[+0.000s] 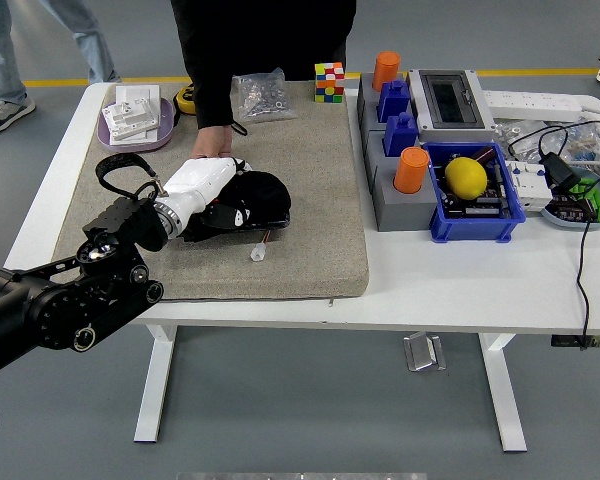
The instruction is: Pick the rag up,wipe the panel,place it on the desk
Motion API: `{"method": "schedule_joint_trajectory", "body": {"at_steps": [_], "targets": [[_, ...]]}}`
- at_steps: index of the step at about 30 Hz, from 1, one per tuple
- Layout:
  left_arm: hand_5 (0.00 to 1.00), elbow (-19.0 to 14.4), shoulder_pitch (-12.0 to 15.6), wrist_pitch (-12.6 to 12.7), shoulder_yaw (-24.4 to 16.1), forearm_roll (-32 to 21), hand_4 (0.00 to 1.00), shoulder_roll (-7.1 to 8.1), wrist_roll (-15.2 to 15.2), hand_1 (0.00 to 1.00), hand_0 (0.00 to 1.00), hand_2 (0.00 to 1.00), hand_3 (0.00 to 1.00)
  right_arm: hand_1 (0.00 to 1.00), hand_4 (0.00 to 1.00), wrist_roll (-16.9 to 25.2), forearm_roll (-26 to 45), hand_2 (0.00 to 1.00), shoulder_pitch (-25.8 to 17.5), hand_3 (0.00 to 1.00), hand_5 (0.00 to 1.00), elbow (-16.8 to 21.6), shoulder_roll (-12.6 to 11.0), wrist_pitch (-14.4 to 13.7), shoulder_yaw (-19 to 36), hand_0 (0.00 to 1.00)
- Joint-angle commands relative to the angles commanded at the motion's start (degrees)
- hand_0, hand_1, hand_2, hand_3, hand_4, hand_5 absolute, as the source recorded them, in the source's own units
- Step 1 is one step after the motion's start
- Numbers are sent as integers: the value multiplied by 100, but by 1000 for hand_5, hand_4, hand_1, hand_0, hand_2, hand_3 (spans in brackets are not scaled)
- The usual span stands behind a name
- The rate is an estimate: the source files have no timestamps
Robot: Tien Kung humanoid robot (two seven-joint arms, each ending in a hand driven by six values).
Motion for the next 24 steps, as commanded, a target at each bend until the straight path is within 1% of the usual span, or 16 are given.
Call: {"method": "schedule_joint_trajectory", "body": {"at_steps": [15, 24], "targets": [[2, 96, 144, 51, -106, 97, 342, 196, -32, 183, 241, 471, 366, 608, 998, 3, -40, 681, -56, 590, 426, -8, 56, -2, 75, 727], [2, 186, 245, 73, -275, 189, 342, 377, -42, 183, 239, 470, 366, 607, 998, -8, -23, 681, -83, 589, 426, -18, 66, 17, 71, 728]]}}
